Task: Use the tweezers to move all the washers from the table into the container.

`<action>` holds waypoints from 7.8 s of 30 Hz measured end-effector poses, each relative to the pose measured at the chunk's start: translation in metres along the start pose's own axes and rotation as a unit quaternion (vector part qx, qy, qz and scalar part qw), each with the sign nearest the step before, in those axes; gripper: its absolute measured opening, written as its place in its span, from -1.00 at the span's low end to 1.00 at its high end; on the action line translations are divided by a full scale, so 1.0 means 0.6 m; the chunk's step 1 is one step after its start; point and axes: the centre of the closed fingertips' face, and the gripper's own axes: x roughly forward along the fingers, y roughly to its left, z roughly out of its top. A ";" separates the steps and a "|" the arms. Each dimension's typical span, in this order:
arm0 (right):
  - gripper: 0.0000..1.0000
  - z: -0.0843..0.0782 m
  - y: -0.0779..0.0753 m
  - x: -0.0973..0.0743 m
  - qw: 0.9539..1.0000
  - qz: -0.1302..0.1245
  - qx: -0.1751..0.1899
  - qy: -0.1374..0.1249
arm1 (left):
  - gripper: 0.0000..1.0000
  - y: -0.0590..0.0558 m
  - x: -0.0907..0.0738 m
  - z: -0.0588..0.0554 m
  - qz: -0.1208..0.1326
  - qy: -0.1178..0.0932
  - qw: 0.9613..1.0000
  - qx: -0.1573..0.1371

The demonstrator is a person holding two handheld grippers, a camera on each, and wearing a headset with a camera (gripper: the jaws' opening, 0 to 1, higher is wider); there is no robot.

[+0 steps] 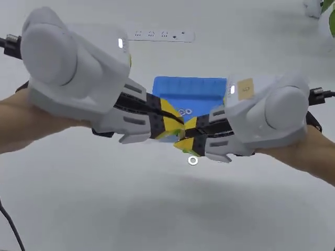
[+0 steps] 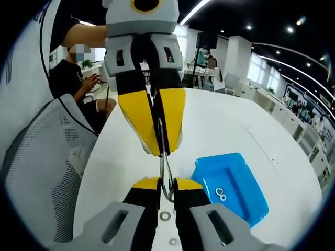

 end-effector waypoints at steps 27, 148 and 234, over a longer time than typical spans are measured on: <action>-0.79 -0.007 -0.143 -0.015 0.999 -0.052 -0.013 0.006 | -0.88 0.124 0.050 0.037 -0.011 -0.001 0.998 0.054; -0.78 -0.081 0.022 0.012 1.000 -0.005 0.014 0.023 | -0.87 -0.040 0.077 -0.041 -0.069 0.015 0.997 0.029; -0.80 -0.073 0.027 0.012 1.000 0.000 0.017 0.014 | -0.87 -0.039 0.070 -0.042 -0.075 0.007 0.997 0.003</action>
